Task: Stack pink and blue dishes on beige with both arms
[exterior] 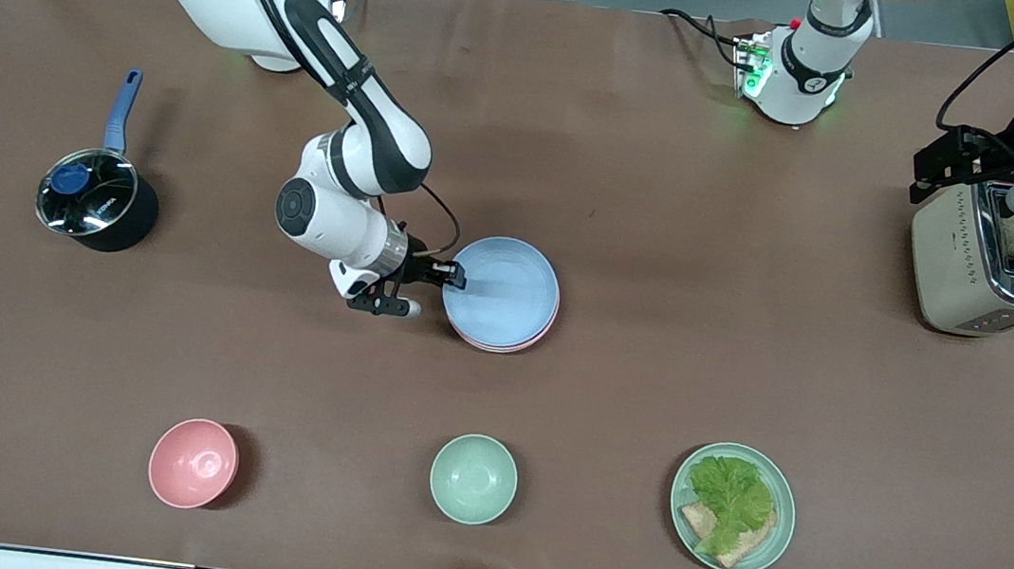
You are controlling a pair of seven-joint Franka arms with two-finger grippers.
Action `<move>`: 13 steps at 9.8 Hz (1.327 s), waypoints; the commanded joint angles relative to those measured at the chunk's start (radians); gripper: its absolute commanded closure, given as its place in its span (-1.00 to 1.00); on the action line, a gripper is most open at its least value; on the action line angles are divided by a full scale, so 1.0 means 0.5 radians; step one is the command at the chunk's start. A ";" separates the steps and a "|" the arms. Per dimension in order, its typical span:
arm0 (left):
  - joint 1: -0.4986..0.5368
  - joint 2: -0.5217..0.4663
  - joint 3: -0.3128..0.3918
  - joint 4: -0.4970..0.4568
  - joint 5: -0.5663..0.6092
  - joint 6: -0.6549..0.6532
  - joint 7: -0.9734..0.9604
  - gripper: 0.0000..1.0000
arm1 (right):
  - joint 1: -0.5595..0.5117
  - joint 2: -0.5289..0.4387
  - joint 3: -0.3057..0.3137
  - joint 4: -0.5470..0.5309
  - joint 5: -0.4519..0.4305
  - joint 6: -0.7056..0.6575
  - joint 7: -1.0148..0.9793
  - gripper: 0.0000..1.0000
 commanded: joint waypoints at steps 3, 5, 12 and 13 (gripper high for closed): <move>0.002 0.019 0.006 -0.050 0.074 0.031 0.026 -1.00 | -0.120 -0.251 -0.004 0.008 -0.010 -0.065 0.116 -1.00; 0.002 0.019 0.006 -0.059 0.071 0.018 0.032 -1.00 | -0.225 -0.413 -0.031 -0.004 -0.065 -0.184 0.120 -1.00; 0.005 0.044 0.009 -0.032 0.067 0.012 0.032 -1.00 | -0.391 -1.080 -0.662 0.261 -1.283 -1.299 0.126 -1.00; 0.005 0.050 0.016 0.008 0.064 0.012 -0.004 -1.00 | -0.400 -1.074 -0.743 0.472 -1.286 -1.541 0.117 -1.00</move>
